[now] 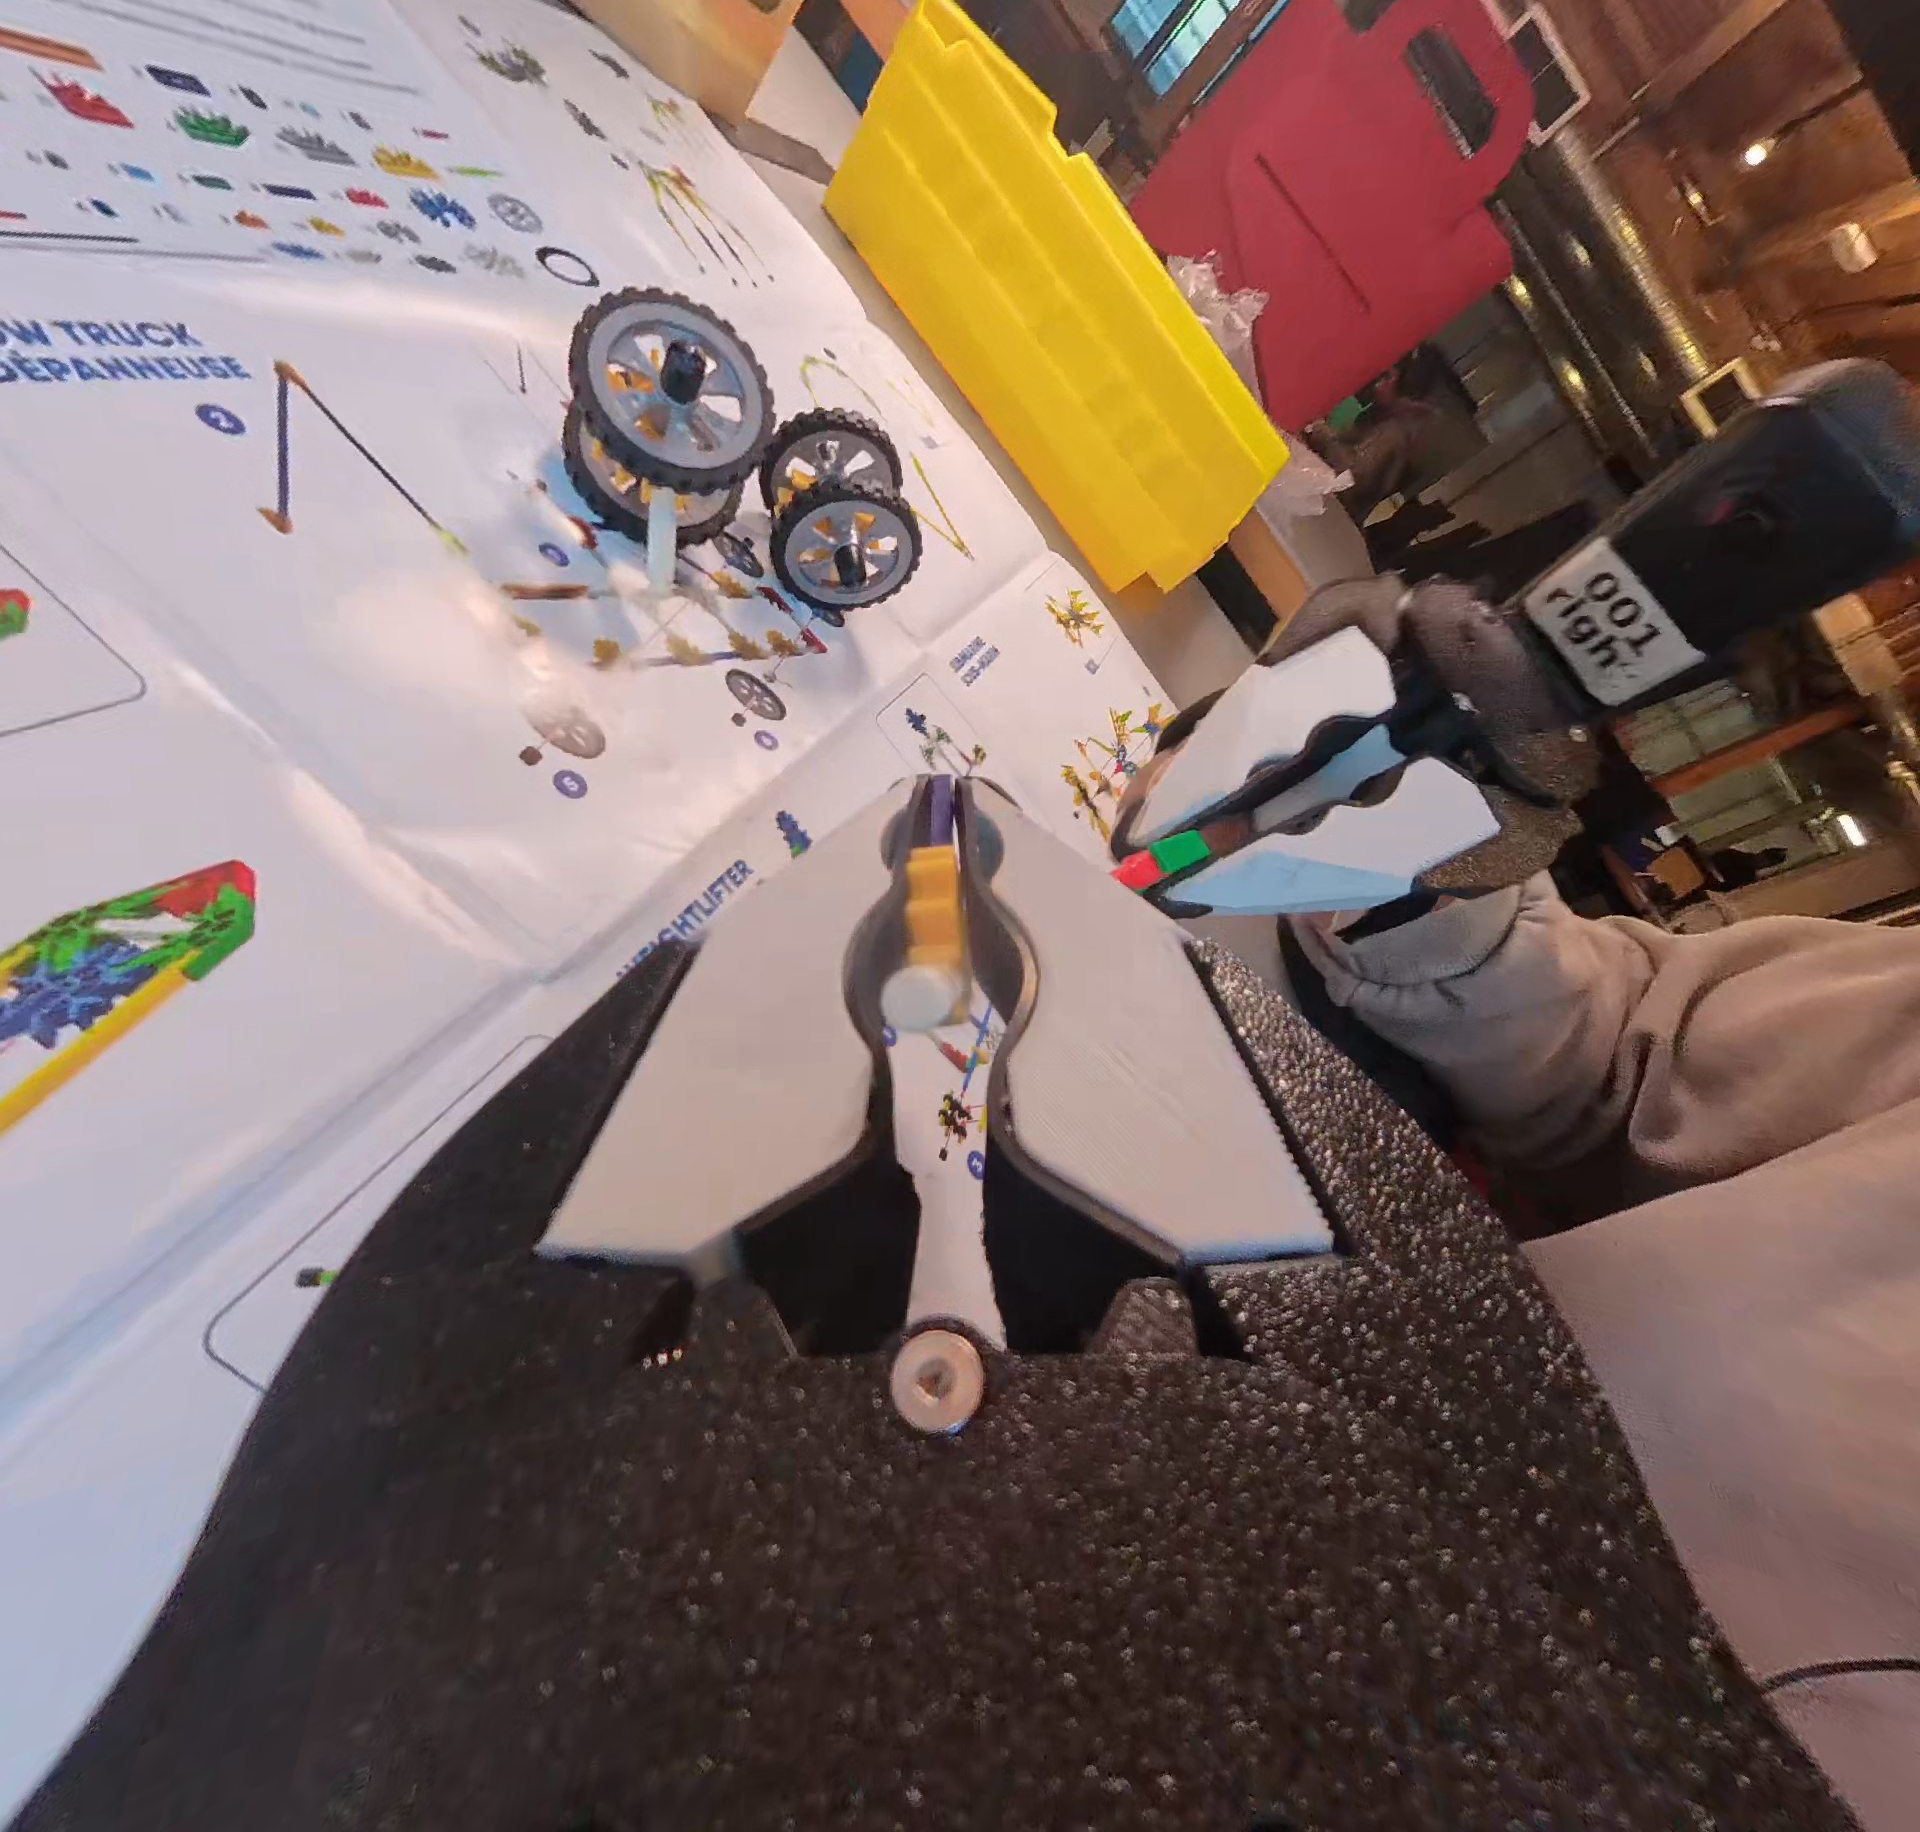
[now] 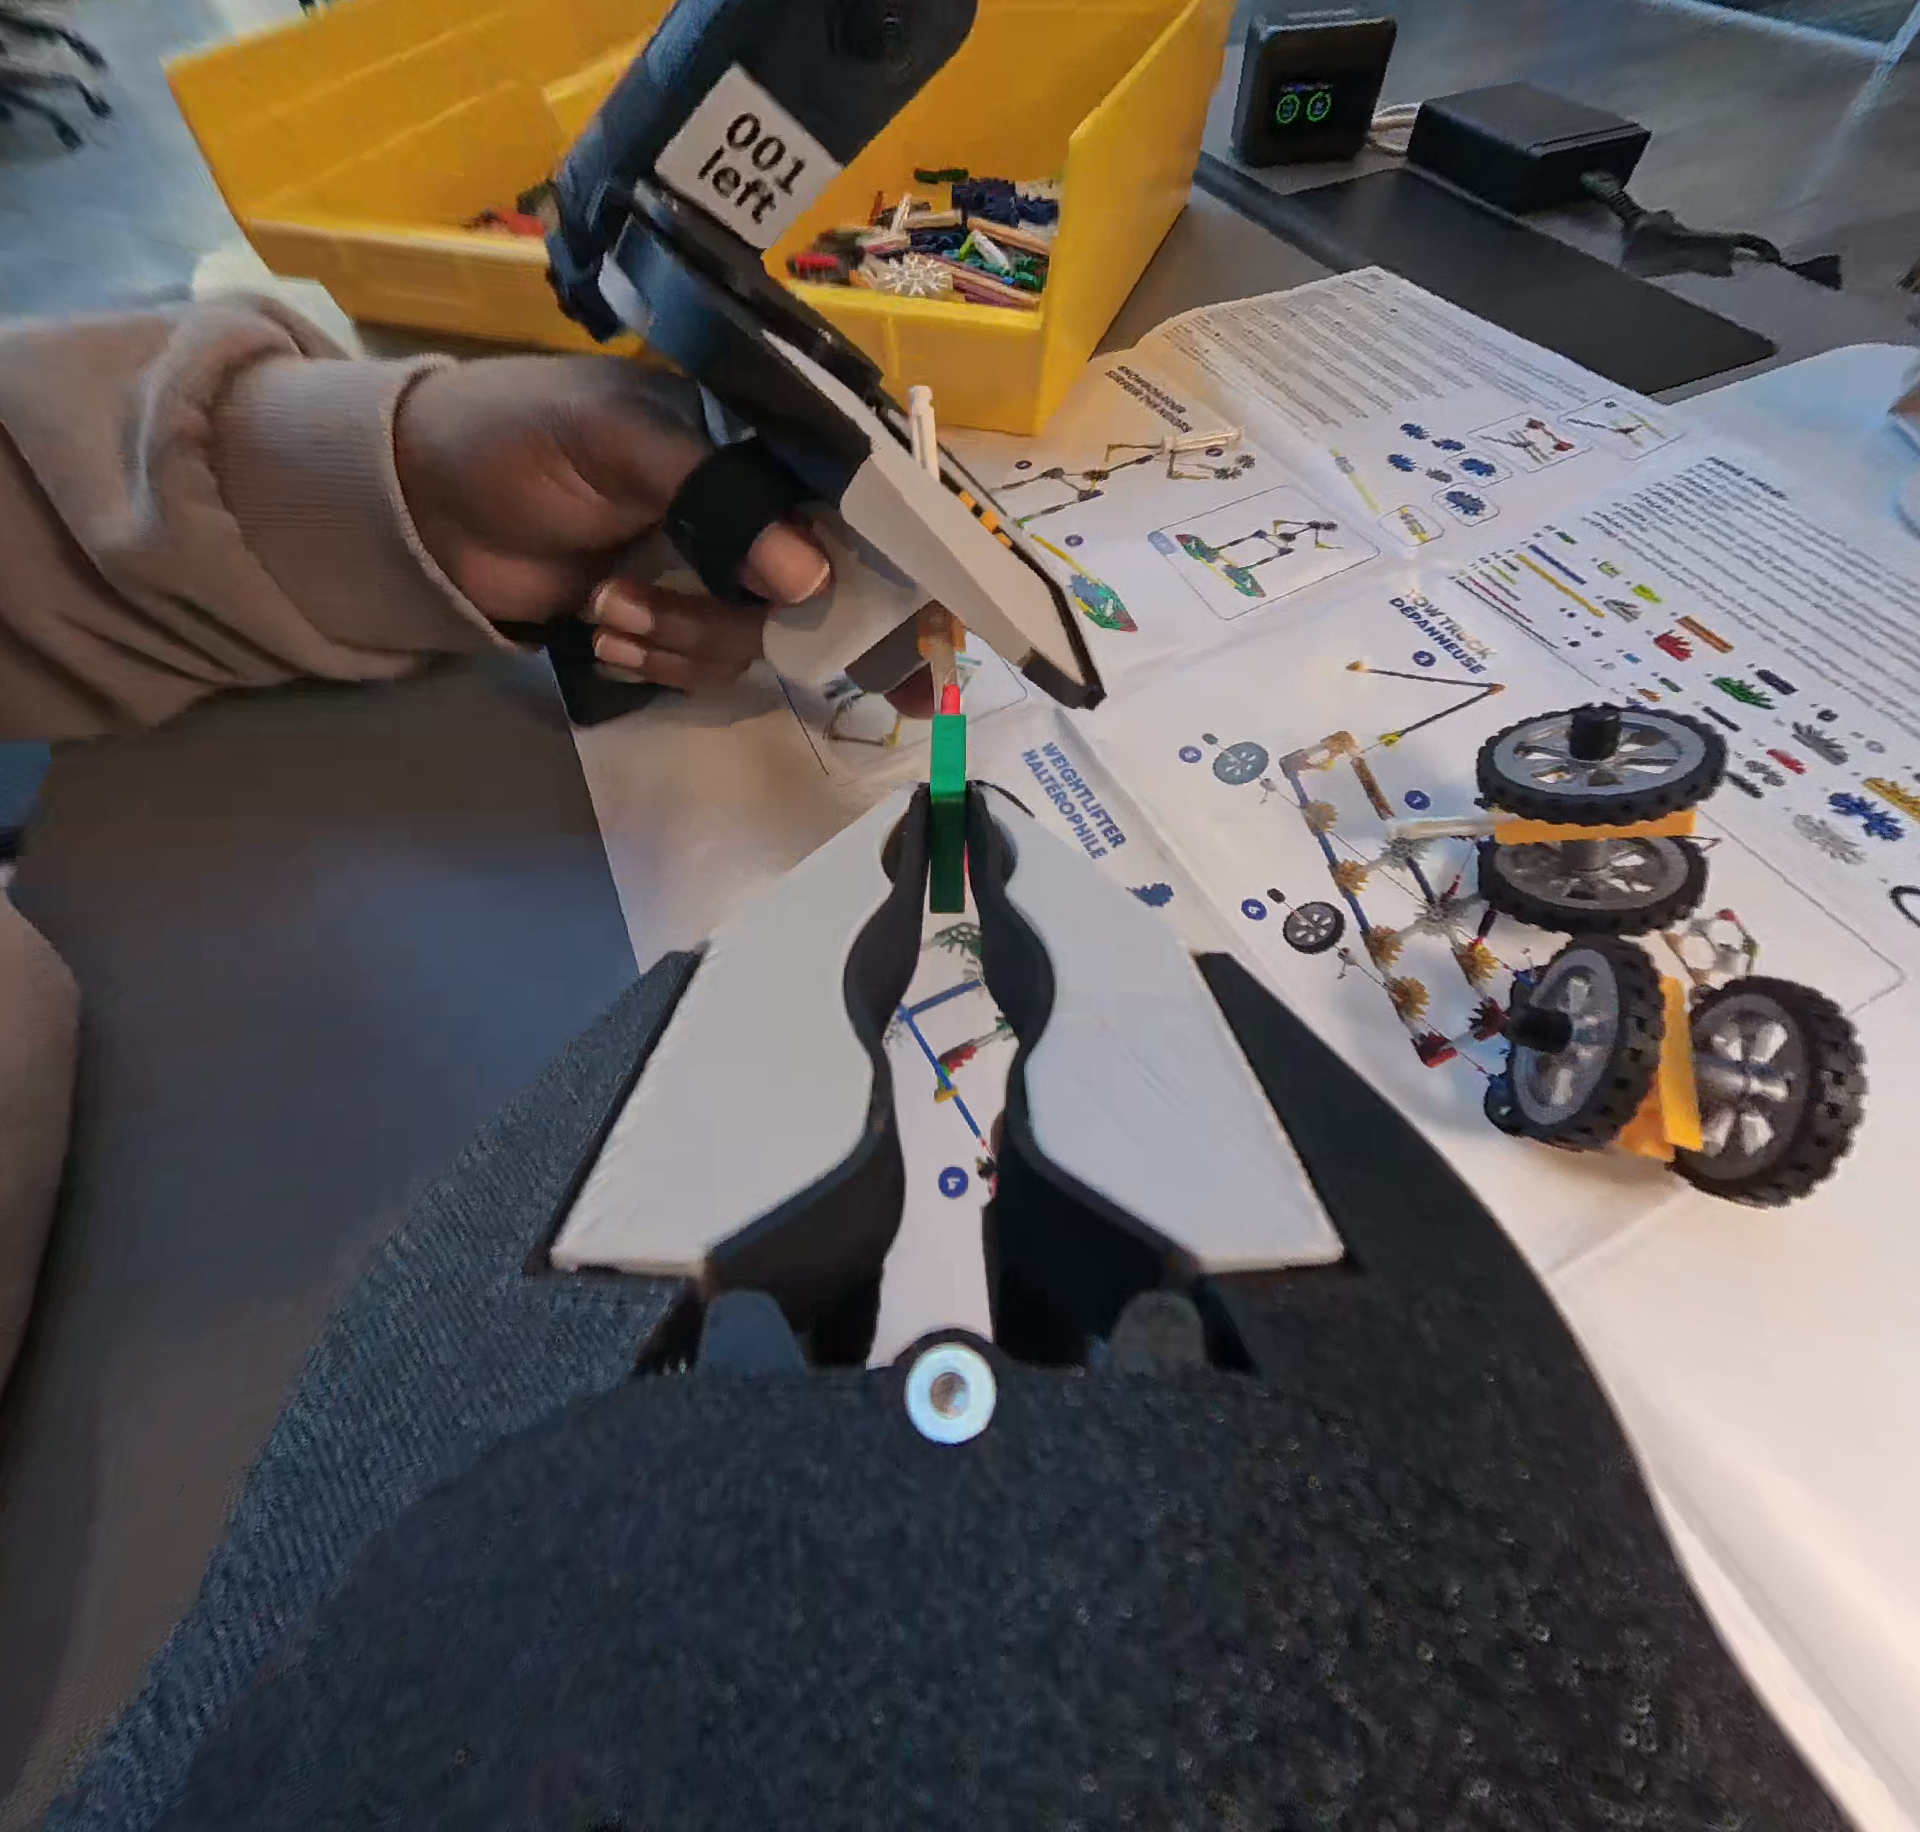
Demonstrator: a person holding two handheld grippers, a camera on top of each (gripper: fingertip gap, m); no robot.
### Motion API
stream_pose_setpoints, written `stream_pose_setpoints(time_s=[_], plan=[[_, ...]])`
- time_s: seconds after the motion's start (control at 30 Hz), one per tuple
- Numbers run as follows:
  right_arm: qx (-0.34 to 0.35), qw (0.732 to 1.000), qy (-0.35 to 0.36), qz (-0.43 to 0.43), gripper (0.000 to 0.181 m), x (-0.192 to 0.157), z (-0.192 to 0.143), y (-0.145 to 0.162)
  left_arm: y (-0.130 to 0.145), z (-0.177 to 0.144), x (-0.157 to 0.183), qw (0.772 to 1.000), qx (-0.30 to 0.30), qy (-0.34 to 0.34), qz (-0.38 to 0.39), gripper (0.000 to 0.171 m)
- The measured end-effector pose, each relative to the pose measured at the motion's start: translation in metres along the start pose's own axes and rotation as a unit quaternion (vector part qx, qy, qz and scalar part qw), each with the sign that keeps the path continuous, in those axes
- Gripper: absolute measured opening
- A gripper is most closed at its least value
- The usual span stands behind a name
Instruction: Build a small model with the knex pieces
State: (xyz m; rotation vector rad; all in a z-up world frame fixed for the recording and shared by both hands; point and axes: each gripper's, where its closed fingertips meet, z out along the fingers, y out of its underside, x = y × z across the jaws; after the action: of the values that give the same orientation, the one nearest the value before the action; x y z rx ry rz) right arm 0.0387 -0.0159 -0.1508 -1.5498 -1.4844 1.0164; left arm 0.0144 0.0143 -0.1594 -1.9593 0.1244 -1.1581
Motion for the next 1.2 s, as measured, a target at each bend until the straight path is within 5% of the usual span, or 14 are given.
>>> stream_pose_setpoints(time_s=[0.1,0.23,0.37,0.63,0.67,0.7,0.73,0.77,0.8,0.9,1.07,1.2], plan=[[-0.047,0.993,0.03,-0.102,0.003,-0.006,0.003,0.007,0.006,0.002,-0.011,0.999,-0.024,-0.037,0.018,0.003],[-0.087,0.963,0.055,-0.25,0.003,-0.023,0.013,0.016,0.014,0.001,-0.029,0.978,-0.081,-0.136,0.138,0.007],[-0.083,0.949,0.039,-0.3,0.003,-0.029,0.012,0.019,0.016,0.001,-0.026,0.965,-0.104,-0.155,0.184,0.006],[-0.021,0.983,-0.063,-0.171,0.004,-0.037,0.001,0.013,0.023,0.004,-0.02,0.962,-0.128,-0.126,0.205,0.006],[-0.017,0.98,-0.1,-0.171,0.003,-0.048,-0.001,0.015,0.023,0.002,-0.036,0.951,-0.133,-0.175,0.219,0.0],[0.043,0.969,-0.212,-0.121,0.002,-0.086,-0.017,-0.003,0.017,-0.016,-0.07,0.907,-0.156,-0.27,0.283,0.0],[0.066,0.963,-0.241,-0.104,0.002,-0.101,-0.026,-0.013,0.011,-0.026,-0.075,0.91,-0.15,-0.274,0.274,0.0],[0.023,0.97,-0.167,-0.172,0.003,-0.087,-0.017,0.002,0.005,-0.028,-0.054,0.939,-0.121,-0.214,0.241,0.0],[0.012,0.973,-0.136,-0.186,0.003,-0.076,-0.015,0.007,0.001,-0.031,-0.041,0.94,-0.115,-0.195,0.256,0.0],[0.049,0.983,-0.159,-0.079,0.004,-0.053,-0.023,-0.006,-0.008,-0.024,-0.014,0.956,-0.077,-0.142,0.245,0.0],[0.084,0.98,-0.178,0.011,0.004,-0.036,-0.025,-0.012,0.018,-0.018,-0.019,0.959,-0.125,-0.103,0.231,0.0],[0.064,0.983,-0.168,0.041,0.004,-0.025,-0.022,-0.002,0.025,-0.015,-0.004,0.981,-0.115,-0.023,0.153,0.02]])
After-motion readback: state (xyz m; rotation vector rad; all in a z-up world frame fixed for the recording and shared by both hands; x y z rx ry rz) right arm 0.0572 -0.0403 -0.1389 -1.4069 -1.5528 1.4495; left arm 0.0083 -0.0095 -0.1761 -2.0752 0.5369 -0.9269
